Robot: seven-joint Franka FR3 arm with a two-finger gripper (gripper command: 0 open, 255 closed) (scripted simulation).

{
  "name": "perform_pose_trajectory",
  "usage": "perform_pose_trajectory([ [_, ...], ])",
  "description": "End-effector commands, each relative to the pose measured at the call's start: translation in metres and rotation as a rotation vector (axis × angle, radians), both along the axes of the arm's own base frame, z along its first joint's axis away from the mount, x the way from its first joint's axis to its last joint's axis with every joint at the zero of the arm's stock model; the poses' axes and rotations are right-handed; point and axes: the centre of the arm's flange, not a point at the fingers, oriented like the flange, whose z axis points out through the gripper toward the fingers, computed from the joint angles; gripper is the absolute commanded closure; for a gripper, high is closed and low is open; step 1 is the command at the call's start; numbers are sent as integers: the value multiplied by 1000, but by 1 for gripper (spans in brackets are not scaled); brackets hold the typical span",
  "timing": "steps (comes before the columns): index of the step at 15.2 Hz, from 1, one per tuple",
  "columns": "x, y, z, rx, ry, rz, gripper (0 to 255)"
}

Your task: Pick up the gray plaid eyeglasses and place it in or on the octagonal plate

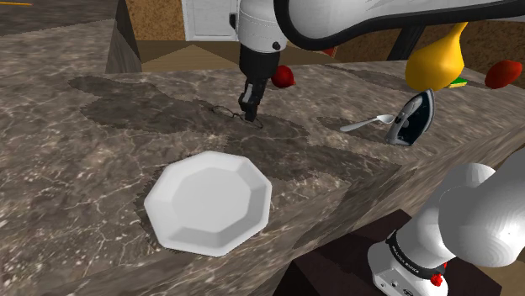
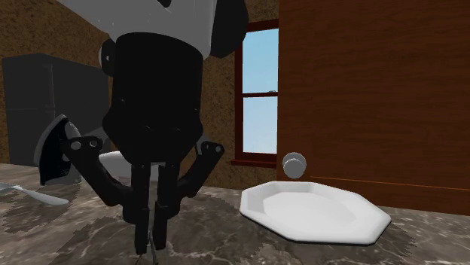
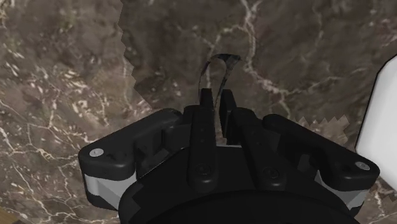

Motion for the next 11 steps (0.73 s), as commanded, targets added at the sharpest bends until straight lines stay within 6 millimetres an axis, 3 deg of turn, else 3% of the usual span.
perform_pose_trajectory([
  [1, 0, 0, 0, 0, 0, 0, 255],
  [6, 0, 0, 0, 0, 0, 0, 255],
  [11, 0, 0, 26, 0, 0, 0, 255],
])
